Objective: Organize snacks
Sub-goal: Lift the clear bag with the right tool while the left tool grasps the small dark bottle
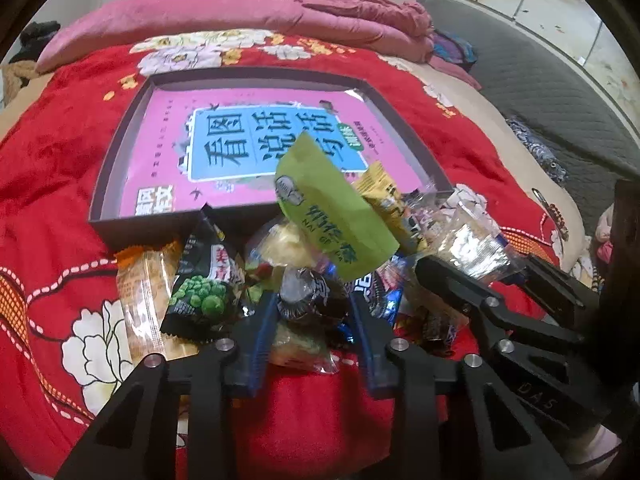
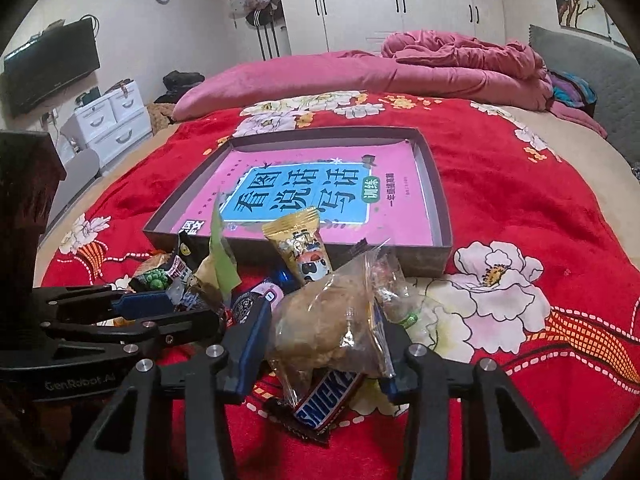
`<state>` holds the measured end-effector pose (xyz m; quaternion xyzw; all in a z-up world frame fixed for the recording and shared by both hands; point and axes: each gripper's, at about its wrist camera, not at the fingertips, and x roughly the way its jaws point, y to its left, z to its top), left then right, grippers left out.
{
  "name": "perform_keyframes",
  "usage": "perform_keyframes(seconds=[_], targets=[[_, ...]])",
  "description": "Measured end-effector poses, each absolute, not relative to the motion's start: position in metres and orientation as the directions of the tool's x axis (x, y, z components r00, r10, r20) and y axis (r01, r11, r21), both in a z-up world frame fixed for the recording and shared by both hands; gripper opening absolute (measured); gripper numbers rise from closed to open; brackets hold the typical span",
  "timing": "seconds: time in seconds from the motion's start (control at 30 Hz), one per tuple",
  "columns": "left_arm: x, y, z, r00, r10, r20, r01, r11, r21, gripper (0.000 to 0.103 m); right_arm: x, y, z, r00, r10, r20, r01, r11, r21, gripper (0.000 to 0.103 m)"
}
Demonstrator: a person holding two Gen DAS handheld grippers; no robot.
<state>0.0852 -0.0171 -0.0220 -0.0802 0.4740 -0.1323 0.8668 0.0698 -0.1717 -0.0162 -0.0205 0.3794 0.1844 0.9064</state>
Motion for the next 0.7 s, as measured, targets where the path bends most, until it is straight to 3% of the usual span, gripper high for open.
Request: perform_keyframes(seconds=[0.23,0.3,0.7], targets=[[0.083,-0.014,-0.018,0.528,-0.318,-0.787,0.156,0.948,-0.278,0.036,0.069,-0.177,-0.013,0.651,0.334,-0.682,-0.347,0.930,0.125,0.039],[0.082,-0.012,-0.015,0.533,-0.332,-0.778,0.159,0.943,-0.293,0.027,0.068,-0.181,-0.009,0.661,0.339,-0.669,-0.341,0.930,0.134,0.039],[0.072,-0.006,-0.002,0.568,-0.351,-0.745,0.164,0.935,-0.316,0.025,0.068,-0.191,0.002,0.678,0.374,-0.633,-0.336,0.923,0.186,0.037]])
